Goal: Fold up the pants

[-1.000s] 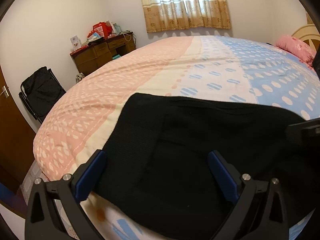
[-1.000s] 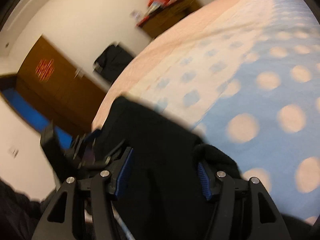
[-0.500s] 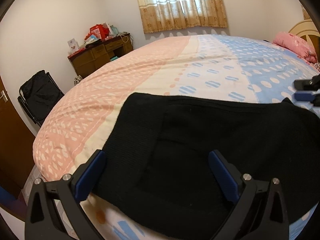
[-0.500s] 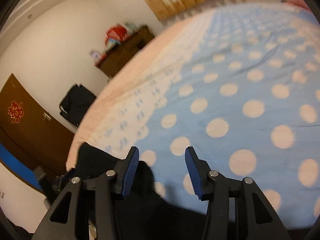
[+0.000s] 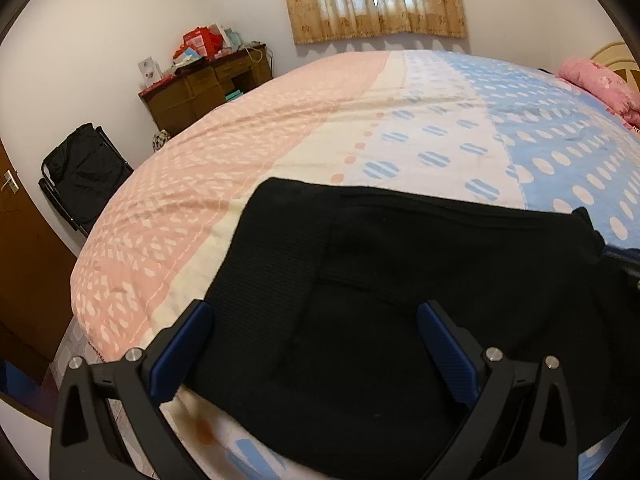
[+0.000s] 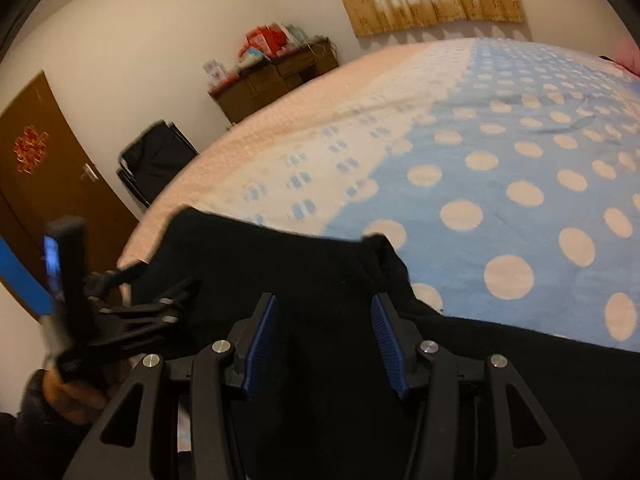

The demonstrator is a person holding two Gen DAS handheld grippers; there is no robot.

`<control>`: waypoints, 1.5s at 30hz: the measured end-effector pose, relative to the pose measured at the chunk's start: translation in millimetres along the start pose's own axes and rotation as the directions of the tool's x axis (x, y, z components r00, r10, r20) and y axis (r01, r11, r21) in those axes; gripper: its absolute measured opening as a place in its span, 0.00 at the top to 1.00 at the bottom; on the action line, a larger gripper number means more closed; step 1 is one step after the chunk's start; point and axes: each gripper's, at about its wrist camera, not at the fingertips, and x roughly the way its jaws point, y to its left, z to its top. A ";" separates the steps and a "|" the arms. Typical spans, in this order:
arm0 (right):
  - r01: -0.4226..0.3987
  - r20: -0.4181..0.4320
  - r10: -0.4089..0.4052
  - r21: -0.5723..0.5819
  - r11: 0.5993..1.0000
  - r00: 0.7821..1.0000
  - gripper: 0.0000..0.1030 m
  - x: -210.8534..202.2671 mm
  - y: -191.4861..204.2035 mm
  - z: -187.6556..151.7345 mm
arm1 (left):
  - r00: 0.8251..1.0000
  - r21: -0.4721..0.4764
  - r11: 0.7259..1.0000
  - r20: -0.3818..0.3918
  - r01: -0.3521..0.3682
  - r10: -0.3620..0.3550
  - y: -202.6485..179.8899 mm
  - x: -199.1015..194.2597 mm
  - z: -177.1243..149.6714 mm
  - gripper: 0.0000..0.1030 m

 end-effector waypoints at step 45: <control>0.121 -0.114 -0.121 -0.007 0.993 0.986 0.41 -89.0 -14.0 -111.1 | 0.981 0.239 0.951 -0.040 0.194 -0.190 -106.2 -54.4 -33.5 0.00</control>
